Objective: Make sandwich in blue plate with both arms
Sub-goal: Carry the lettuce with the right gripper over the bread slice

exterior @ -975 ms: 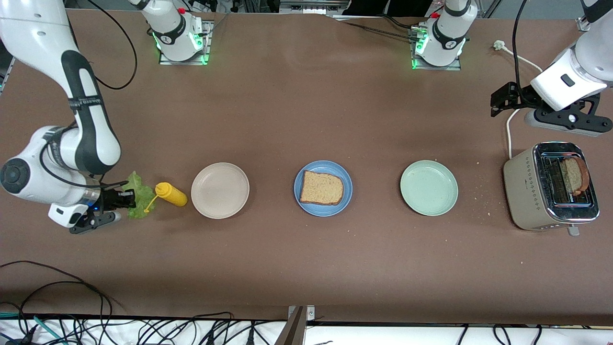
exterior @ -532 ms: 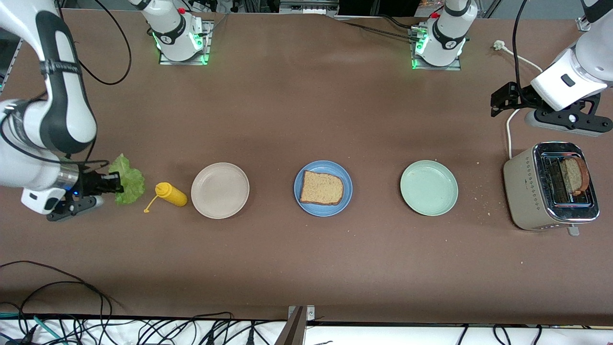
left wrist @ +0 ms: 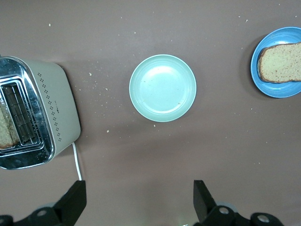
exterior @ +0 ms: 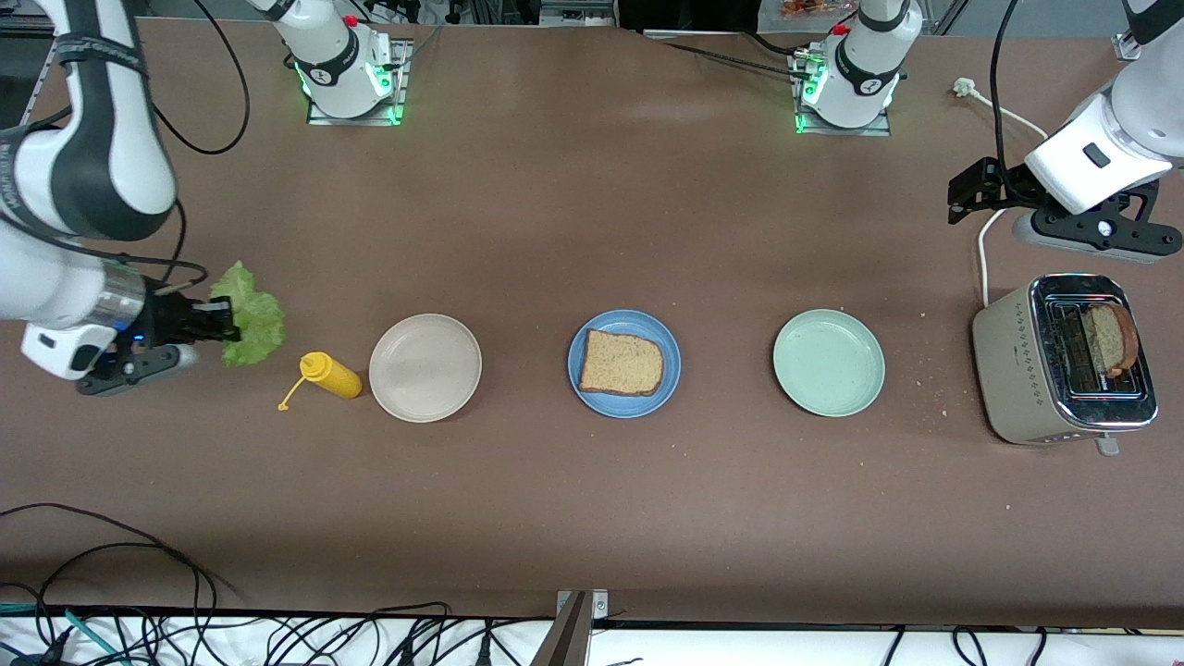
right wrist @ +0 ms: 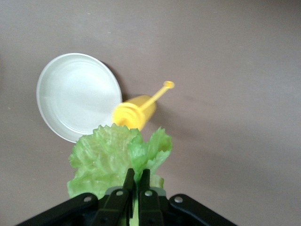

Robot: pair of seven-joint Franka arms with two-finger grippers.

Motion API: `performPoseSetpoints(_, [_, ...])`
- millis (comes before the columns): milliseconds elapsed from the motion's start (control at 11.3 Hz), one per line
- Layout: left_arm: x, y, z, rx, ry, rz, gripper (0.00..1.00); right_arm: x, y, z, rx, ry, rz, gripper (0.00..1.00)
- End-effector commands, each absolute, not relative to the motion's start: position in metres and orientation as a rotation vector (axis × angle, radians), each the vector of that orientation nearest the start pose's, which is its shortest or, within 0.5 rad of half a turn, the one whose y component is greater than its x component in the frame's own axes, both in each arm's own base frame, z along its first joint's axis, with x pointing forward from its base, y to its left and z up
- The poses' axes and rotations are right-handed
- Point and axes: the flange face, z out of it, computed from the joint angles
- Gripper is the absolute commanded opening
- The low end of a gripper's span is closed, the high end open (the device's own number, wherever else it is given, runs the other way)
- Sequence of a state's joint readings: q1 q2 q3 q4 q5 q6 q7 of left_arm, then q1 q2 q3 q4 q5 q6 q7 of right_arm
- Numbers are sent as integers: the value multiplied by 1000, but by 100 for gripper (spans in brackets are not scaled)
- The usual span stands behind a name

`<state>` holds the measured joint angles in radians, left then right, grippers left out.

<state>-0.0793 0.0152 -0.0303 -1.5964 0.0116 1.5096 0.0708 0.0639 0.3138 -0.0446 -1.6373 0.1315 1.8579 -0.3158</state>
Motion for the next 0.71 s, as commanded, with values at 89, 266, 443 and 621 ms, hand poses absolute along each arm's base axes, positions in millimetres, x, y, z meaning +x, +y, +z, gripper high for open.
performPoseSetpoints(89, [547, -58, 605, -3122, 271, 166, 100, 638, 140, 425, -3034, -239, 136, 0])
performPoseSetpoints(266, [547, -58, 604, -3122, 271, 168, 100, 635, 208, 423, -3057, -106, 131, 0])
performPoseSetpoints(443, [547, -58, 604, -3122, 271, 171, 100, 630, 268, 419, -3067, -34, 117, 0])
performPoseSetpoints(621, [546, -58, 604, -3122, 271, 173, 100, 625, 318, 404, -3080, 67, 122, 0])
